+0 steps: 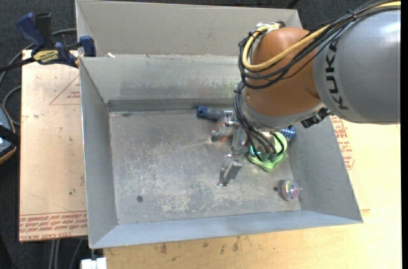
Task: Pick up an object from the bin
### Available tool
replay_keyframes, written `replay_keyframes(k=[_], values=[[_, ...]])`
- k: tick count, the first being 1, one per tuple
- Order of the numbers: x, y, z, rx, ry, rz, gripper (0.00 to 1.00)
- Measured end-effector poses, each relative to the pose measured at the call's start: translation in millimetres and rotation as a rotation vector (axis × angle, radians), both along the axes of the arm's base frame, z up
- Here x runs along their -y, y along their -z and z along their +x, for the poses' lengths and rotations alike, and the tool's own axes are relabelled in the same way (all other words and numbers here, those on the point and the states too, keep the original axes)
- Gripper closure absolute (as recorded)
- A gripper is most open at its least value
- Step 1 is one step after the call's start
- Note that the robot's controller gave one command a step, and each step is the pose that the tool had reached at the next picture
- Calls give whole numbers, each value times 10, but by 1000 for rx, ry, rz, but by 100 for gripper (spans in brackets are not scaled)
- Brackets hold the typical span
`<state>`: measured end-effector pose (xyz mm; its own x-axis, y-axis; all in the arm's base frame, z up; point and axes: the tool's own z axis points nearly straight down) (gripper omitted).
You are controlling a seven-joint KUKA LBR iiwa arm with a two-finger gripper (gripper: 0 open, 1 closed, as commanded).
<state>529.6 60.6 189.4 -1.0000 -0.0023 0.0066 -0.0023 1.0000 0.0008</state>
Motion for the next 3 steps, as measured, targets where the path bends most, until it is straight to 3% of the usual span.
replay_keyframes(k=[1,2,3], values=[[656,832,954,10,-165,-1,0],[697,947,1137,15,-174,8,0],[691,942,1167,27,-171,10,100]])
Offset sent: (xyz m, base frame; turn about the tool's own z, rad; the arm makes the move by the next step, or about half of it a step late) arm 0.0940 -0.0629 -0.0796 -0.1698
